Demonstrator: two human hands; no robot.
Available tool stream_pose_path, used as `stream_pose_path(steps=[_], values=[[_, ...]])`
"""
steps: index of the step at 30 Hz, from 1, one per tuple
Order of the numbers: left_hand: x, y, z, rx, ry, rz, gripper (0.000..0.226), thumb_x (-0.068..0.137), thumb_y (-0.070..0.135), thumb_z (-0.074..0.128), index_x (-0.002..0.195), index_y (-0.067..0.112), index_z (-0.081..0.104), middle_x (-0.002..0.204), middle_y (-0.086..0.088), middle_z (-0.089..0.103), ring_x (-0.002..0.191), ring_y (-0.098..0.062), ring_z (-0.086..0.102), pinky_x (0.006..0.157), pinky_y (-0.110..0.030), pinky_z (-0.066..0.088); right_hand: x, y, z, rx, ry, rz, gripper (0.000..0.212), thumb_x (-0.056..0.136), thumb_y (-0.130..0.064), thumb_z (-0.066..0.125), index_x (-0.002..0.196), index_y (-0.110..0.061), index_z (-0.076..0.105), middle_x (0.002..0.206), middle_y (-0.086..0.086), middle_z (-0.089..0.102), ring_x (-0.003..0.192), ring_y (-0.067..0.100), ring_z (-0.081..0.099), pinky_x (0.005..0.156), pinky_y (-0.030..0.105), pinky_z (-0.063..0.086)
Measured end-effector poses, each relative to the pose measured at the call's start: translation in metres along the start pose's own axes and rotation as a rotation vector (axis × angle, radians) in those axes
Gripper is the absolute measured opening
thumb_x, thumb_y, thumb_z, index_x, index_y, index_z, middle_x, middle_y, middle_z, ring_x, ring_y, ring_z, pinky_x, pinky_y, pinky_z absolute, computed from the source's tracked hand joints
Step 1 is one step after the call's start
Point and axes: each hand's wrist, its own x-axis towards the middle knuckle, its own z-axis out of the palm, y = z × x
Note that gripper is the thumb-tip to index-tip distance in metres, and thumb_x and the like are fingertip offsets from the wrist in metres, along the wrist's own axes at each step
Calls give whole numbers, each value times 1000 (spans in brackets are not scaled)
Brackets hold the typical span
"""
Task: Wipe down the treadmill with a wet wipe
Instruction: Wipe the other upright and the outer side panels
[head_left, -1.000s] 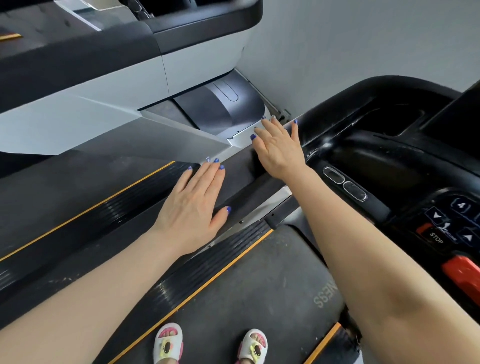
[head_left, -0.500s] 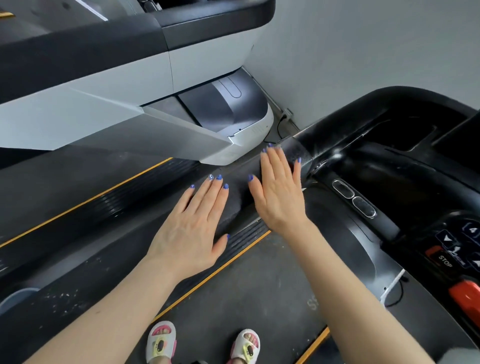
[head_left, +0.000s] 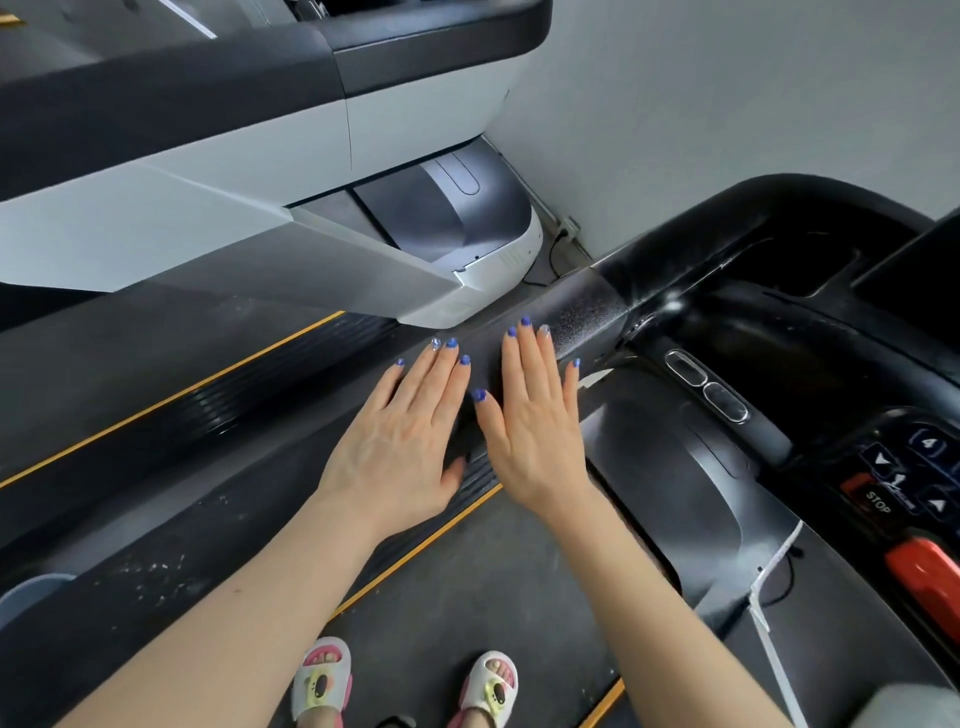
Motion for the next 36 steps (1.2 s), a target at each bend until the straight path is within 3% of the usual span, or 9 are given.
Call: stream_pose_path(steps=[2,5,10,14,22,25,29,32,36], values=[[0,-1,1,1,4,8,94,87,49,61,158,1,21,166,-19,19,154,-32,20,121,-49,29,6,3,-2,-39,6,-15,77,97,-52,6,160,-9,14,169,5,5,156,21,-5,121,43,-12],[0,0,1,-6,0,14,93,88,49,58,158,0,21,166,-19,19,154,-32,20,122,-49,28,46,6,-7,-107,77,2,78,95,-49,6,153,-8,37,164,6,27,155,20,12,123,49,-1],[0,0,-2,-37,1,20,89,93,49,49,160,1,14,167,-17,12,156,-29,11,126,-46,17,100,8,-9,-186,30,86,79,97,-52,6,119,-11,69,147,2,50,150,19,25,124,52,1],[-16,-10,-7,-134,32,93,78,91,44,39,154,-1,34,163,-17,28,152,-29,25,123,-46,24,96,8,-13,-169,0,80,49,107,-42,25,125,-15,62,152,-4,42,152,18,17,123,50,-4],[-79,-59,3,-94,17,63,77,95,48,30,156,1,30,164,-14,28,153,-27,25,121,-48,29,72,-14,-8,-107,65,178,43,107,-35,31,133,-10,55,153,3,42,153,22,16,123,53,2],[-80,-60,5,-105,8,70,78,95,48,30,157,1,27,165,-15,25,153,-27,23,122,-48,29,31,-32,5,-40,127,219,55,106,-37,32,153,-8,35,164,6,26,154,26,9,123,55,6],[-80,-61,4,-123,8,79,79,94,48,31,156,0,28,163,-17,27,152,-28,27,120,-49,32,-21,-60,19,42,51,243,82,94,-57,8,161,-10,4,169,1,-6,155,22,-11,120,39,-14],[-78,-61,6,-135,2,82,80,93,48,30,156,0,28,163,-18,28,151,-30,29,119,-49,34,-11,-59,15,-24,61,214,84,93,-57,7,160,-7,11,170,5,2,156,23,-5,122,42,-11],[-78,-62,7,-146,8,82,80,91,47,29,156,-1,28,163,-19,28,151,-30,29,118,-49,35,52,-40,7,-159,53,234,60,105,-44,28,149,-6,42,165,6,26,155,21,9,123,53,1]])
